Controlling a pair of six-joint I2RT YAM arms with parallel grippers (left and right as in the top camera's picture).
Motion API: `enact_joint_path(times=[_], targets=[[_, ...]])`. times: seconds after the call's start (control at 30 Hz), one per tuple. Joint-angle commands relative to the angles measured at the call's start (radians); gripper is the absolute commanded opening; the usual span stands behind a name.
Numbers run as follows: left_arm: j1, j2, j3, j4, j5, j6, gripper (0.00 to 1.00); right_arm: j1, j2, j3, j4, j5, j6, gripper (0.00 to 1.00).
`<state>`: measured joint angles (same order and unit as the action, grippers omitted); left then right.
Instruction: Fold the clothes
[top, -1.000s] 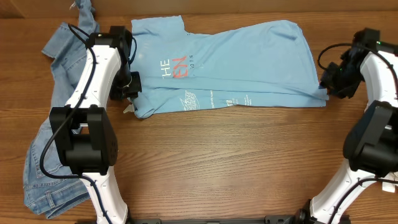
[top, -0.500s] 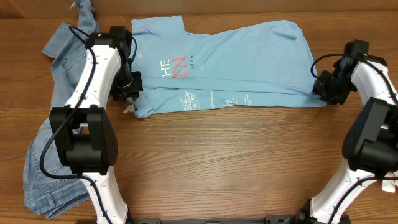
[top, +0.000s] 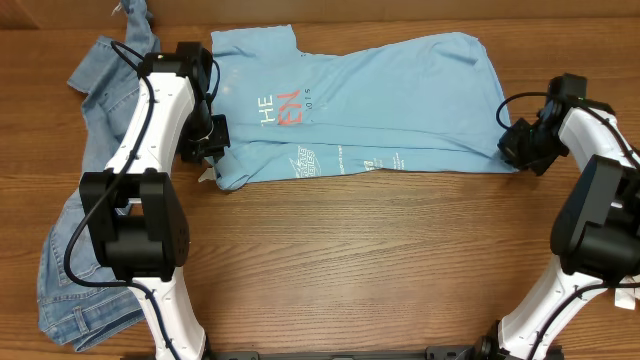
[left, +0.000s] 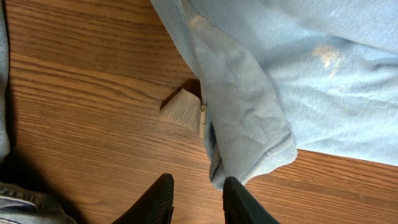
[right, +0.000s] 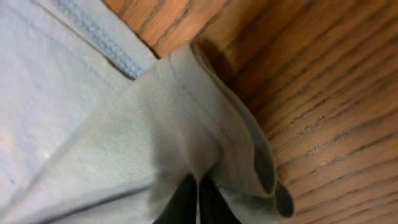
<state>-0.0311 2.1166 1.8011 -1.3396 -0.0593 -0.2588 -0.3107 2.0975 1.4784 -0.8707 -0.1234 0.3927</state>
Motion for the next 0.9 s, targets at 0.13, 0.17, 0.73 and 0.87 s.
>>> enact_joint_path(times=[0.13,0.17,0.73,0.87], targets=[[0.005,0.004,-0.002,-0.01,0.012,0.005,0.29,0.004,-0.035,0.08,-0.002,-0.002,0.001,0.04],[0.005,0.004,-0.002,-0.01,0.012,0.004,0.28,0.004,-0.046,0.093,-0.002,-0.002,0.001,0.04],[0.004,0.004,-0.002,-0.015,0.013,0.004,0.29,0.087,-0.056,0.125,0.069,0.082,-0.108,0.49],[0.004,0.004,-0.002,0.044,0.065,0.02,0.29,0.084,-0.014,0.125,0.038,0.077,-0.185,0.47]])
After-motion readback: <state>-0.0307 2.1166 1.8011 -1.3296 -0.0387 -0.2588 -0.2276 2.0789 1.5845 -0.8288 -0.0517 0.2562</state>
